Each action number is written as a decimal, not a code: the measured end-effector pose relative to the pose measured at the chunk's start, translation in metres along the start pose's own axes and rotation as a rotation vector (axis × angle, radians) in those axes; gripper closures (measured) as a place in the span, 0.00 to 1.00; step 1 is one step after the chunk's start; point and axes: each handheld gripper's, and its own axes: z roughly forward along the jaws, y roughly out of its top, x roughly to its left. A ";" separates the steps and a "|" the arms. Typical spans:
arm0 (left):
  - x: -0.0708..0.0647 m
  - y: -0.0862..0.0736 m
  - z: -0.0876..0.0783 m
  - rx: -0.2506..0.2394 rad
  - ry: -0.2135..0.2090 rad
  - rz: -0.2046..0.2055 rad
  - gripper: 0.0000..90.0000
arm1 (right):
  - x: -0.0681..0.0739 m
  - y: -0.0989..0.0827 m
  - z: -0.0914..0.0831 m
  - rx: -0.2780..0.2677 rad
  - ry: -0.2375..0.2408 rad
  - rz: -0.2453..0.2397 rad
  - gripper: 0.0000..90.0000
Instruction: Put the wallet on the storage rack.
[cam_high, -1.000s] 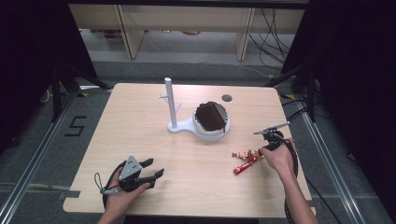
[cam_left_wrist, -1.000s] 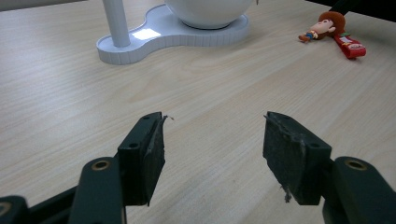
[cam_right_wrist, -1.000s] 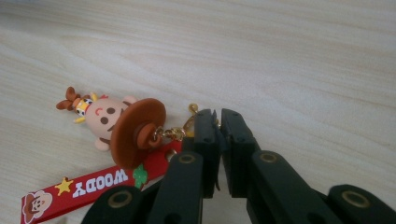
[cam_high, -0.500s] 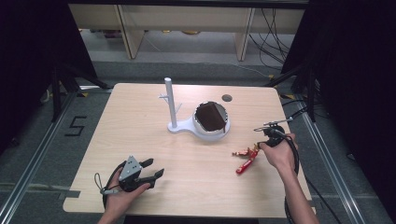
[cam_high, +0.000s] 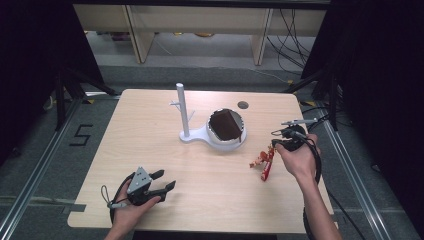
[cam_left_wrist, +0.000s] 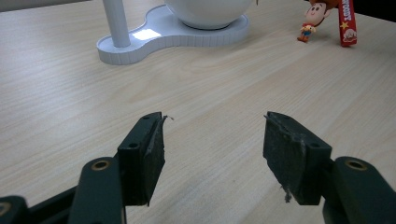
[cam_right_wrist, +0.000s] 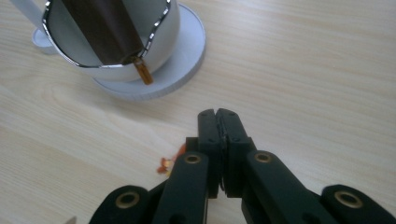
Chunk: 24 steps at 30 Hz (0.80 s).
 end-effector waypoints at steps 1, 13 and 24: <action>0.000 0.000 0.000 0.004 0.000 0.001 0.42 | 0.001 0.001 0.000 -0.002 0.014 -0.010 1.00; 0.001 0.000 -0.001 0.001 -0.003 -0.002 0.42 | 0.015 0.016 -0.012 -0.061 0.017 -0.029 1.00; 0.001 0.000 -0.001 0.000 0.001 -0.005 0.42 | 0.030 0.028 -0.025 -0.116 0.068 -0.043 1.00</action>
